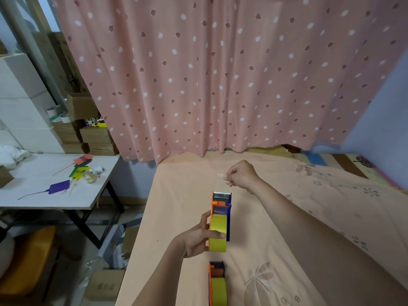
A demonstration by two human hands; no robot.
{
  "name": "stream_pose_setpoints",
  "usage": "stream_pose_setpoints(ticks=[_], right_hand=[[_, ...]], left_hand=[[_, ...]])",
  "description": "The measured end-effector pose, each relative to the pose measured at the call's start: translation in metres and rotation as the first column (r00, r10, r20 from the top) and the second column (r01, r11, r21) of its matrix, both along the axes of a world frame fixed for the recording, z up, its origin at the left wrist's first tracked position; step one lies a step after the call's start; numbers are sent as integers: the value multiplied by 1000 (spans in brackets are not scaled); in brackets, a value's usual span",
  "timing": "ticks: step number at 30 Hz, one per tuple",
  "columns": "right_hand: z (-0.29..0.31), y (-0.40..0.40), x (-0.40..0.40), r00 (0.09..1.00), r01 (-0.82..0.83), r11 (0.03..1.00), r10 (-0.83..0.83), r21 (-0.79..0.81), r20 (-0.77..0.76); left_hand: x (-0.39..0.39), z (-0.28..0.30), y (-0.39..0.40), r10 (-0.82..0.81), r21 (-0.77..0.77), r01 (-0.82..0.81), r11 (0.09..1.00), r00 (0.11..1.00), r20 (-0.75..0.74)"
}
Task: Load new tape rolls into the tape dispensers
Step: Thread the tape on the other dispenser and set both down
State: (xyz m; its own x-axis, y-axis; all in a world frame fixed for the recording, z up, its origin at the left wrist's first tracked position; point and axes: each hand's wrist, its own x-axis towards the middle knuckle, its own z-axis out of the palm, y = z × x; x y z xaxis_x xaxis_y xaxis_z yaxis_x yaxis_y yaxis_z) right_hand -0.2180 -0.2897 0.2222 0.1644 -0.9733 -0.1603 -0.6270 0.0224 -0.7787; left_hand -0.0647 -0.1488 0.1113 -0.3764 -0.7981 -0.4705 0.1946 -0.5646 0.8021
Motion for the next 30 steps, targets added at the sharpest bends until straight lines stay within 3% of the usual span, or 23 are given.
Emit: stream_pose_setpoints(ticks=[6,12,19,23,28,30], right_hand=[[2,-2,3,994,93,995,-95,44,49],[5,1,7,986,62,979,-91,193,141],[19,-5,22,993,51,992,-63,119,98],[16,-1,18,987,128,989,-135,76,90],[1,10,9,985,139,982,-150,125,85],[-6,14,5,974,136,970,-168,201,151]], left_hand=[[8,7,7,-78,-23,79,997,996,42],[7,5,13,-28,-28,25,999,991,-128],[-7,13,1,153,39,-149,988,979,-135],[0,16,0,154,19,-152,988,980,-129],[10,12,4,118,-6,-121,993,979,-168],[10,9,4,152,40,-146,988,961,-230]])
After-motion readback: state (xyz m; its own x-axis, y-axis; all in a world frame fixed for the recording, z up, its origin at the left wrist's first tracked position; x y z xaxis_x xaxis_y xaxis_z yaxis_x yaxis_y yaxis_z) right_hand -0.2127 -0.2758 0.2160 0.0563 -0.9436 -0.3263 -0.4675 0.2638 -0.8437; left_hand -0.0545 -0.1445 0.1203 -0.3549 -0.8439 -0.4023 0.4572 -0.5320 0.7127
